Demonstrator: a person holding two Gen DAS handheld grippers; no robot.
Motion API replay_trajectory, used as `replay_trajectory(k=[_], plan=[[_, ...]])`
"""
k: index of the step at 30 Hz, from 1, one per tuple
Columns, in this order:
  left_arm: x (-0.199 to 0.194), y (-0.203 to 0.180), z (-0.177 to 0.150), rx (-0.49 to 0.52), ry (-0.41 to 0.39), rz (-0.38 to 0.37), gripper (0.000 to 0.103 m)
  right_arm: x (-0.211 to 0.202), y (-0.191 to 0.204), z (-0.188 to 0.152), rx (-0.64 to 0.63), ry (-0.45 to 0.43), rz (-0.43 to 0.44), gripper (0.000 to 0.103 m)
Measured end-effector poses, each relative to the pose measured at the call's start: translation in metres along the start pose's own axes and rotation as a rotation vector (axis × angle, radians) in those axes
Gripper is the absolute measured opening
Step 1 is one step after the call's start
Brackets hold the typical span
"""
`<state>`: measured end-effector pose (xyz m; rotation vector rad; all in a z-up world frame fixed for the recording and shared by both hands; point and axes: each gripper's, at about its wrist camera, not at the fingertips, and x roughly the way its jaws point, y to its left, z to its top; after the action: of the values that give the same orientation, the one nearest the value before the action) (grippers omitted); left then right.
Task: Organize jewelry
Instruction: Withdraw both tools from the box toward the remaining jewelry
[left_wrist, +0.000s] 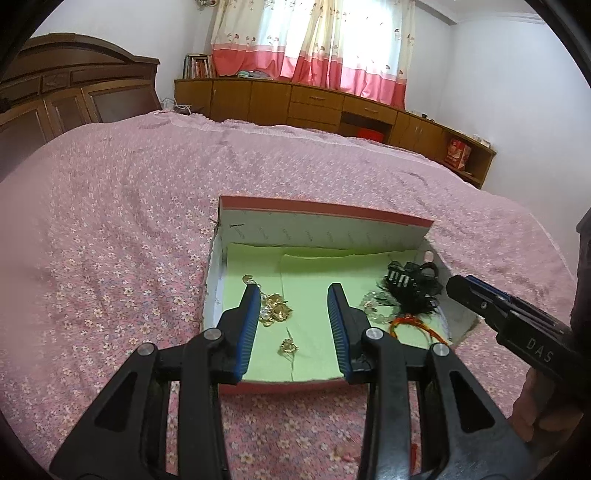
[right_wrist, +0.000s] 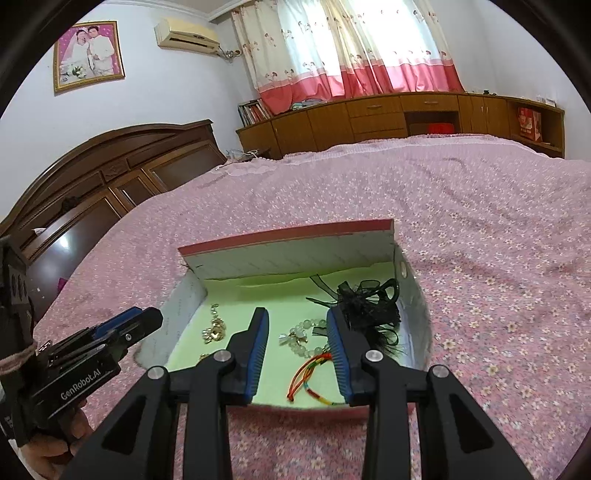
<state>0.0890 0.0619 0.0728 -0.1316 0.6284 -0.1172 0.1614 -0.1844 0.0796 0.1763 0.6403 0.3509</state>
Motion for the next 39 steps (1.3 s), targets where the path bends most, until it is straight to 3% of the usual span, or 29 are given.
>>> replay_trajectory(k=[20, 39], plan=[[-0.050, -0.007, -0.008, 0.039, 0.007, -0.009, 0.030, -0.060, -0.001, -0.023, -0.011, 0.011, -0.012, 0.035], [-0.048, 0.003, -0.066, -0.008, 0.183, -0.028, 0.030, -0.073, -0.004, -0.070, -0.023, 0.131, -0.026, 0.035]])
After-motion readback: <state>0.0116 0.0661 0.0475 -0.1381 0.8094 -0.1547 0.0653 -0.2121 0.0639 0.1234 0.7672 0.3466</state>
